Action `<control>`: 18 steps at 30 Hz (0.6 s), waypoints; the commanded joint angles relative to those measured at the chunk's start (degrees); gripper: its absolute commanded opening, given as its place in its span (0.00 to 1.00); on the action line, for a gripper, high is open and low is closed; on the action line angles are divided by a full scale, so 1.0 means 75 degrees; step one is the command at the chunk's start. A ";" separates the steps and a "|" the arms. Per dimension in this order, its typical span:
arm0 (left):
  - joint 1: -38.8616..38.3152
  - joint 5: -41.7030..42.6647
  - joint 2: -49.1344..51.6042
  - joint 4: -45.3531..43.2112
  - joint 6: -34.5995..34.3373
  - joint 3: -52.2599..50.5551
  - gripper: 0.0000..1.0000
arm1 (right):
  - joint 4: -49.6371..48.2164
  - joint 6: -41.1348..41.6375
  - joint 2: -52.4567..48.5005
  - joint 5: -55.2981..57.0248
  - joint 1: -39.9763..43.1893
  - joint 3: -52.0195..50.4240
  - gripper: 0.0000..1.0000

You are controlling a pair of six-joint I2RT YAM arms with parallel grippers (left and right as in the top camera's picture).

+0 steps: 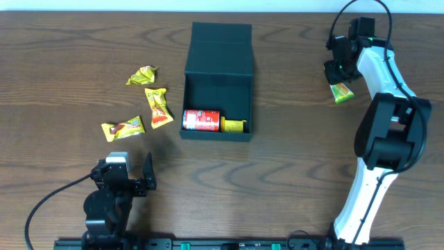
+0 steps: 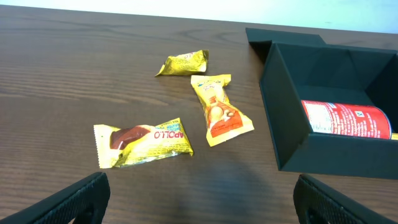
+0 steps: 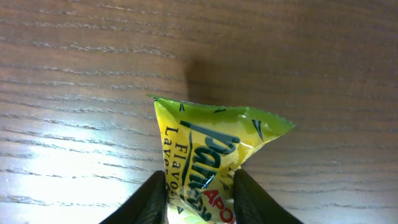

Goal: Pack container
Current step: 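Grasp the green-yellow candy at right with the right gripper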

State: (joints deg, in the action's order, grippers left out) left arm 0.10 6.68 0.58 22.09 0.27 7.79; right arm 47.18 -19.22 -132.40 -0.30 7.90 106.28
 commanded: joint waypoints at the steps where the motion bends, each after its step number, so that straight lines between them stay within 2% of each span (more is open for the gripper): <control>1: -0.0017 0.0041 -0.0044 0.0041 0.0117 -0.0160 0.95 | -0.0044 0.0227 -0.0137 -0.0105 -0.0055 -0.0017 0.33; 9: -0.0017 0.0041 -0.0044 0.0041 0.0117 -0.0160 0.95 | -0.0169 0.0662 -0.0137 -0.0105 -0.0058 -0.0017 0.02; 18: -0.0017 0.0041 -0.0044 0.0041 0.0117 -0.0160 0.95 | 0.0428 0.2069 0.0446 -0.0111 -0.0399 0.0603 0.01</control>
State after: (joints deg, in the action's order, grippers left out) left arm 0.10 6.68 0.58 22.11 0.27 7.79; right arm 49.21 -8.93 -132.35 -0.49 7.11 107.48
